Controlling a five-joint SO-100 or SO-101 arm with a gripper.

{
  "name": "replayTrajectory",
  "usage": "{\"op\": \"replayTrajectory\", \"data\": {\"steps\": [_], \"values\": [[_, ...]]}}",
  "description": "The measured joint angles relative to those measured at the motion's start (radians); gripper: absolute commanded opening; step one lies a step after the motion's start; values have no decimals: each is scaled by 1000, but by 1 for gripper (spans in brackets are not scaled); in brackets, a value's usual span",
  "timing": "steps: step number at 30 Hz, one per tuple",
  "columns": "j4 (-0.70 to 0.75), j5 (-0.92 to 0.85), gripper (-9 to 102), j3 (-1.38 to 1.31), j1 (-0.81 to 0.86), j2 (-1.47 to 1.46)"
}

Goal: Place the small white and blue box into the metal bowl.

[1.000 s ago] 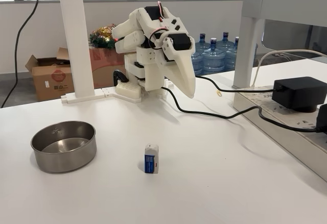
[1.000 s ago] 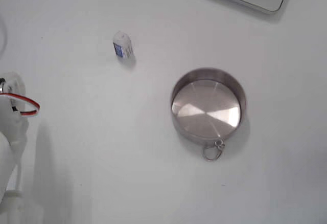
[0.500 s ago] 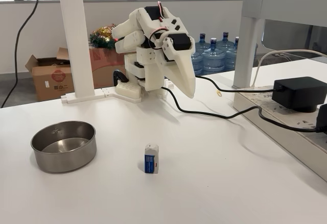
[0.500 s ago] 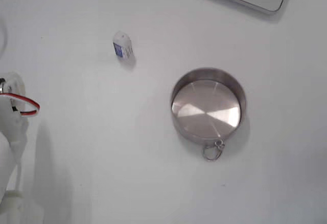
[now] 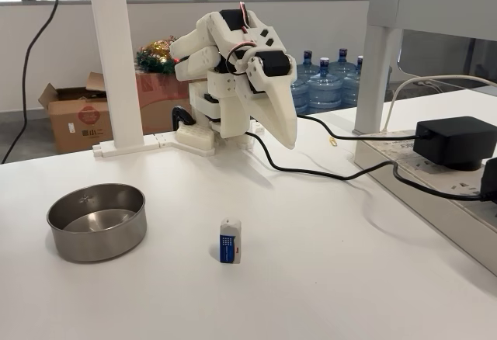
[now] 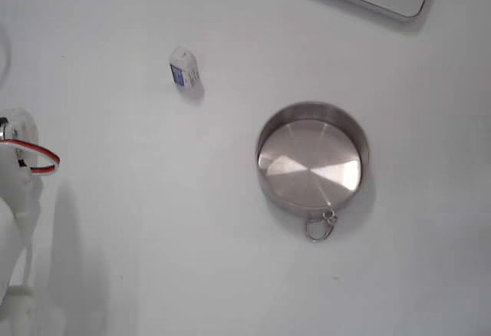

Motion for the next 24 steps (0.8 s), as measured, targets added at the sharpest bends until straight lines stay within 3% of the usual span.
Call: {"op": "replayTrajectory", "data": {"steps": [24], "values": [[-26,0,-5,0,72,0]]}}
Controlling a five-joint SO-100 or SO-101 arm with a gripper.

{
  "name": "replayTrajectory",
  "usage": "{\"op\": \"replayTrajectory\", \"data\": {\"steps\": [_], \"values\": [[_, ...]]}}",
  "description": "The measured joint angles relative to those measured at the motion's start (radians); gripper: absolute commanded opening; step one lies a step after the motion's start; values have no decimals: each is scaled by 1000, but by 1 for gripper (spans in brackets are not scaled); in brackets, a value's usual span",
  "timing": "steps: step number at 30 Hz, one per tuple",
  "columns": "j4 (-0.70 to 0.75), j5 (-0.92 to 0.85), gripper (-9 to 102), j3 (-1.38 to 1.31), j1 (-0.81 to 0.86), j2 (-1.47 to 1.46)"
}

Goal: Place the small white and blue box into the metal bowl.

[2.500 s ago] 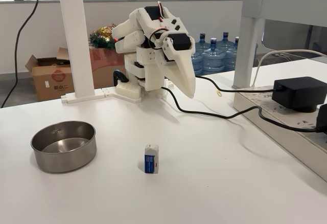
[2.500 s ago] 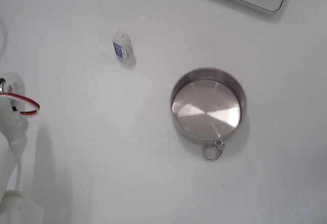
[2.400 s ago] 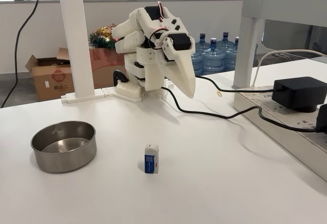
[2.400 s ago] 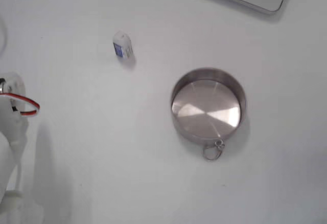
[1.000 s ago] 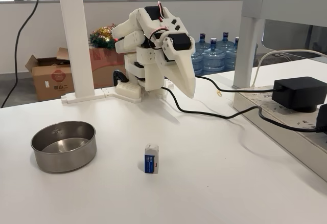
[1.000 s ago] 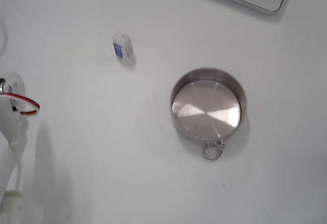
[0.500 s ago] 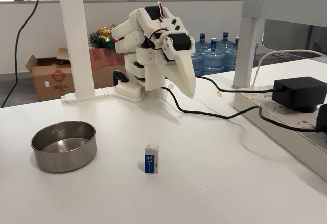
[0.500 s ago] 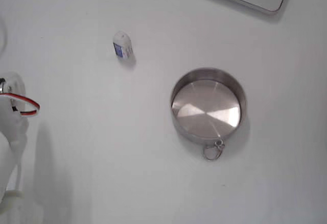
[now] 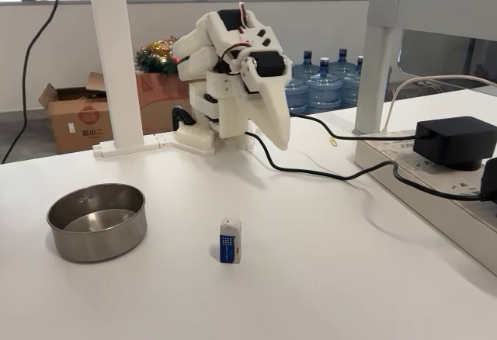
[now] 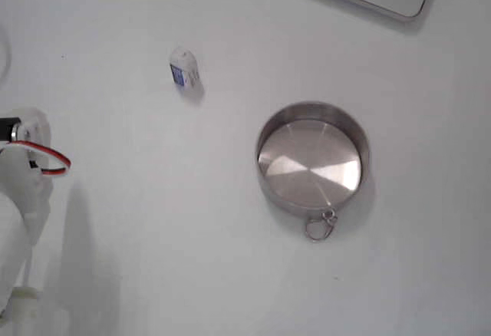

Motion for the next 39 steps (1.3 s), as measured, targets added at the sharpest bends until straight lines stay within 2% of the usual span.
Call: {"op": "replayTrajectory", "data": {"steps": [2,5,13,16,20,25,32,35,39], "values": [[-61,26,-5,0,28,-6],[-209,156,-5,0,55,-81],[-769,790,-5,6,147,-411],[-953,939,-5,6,192,-574],[-1137,1009,-4,0,209,-842],[-1479,1101,-4,-3,321,-1163],[-1904,1272,-4,-5,350,-1543],[-2010,1327,-4,-3,348,-1628],[-2068,1382,-4,-3,348,-1692]]}}
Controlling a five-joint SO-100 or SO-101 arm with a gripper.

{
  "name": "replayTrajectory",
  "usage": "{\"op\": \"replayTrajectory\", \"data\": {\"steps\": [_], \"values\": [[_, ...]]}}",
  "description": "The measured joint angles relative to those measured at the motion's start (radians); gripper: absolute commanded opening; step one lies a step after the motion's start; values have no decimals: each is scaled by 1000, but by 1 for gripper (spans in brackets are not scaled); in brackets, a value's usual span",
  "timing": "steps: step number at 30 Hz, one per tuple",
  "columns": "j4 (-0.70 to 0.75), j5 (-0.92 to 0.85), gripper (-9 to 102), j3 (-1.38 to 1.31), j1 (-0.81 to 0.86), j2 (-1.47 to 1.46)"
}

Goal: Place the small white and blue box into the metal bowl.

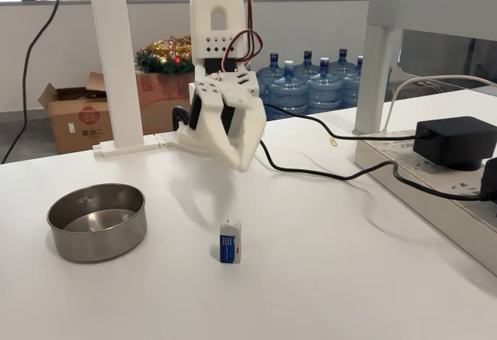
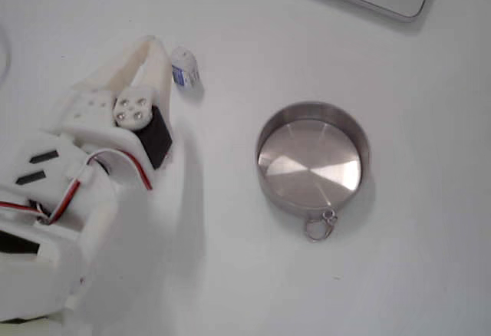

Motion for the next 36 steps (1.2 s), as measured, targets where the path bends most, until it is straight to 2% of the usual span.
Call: {"op": "replayTrajectory", "data": {"steps": [7,12,15,27,36], "values": [[-11,54,-4,2,9,-8],[-11,54,13,2,28,-34],[-11,54,18,2,32,-67],[-11,118,19,-104,31,-252],[-11,118,25,-215,-26,-347]]}}
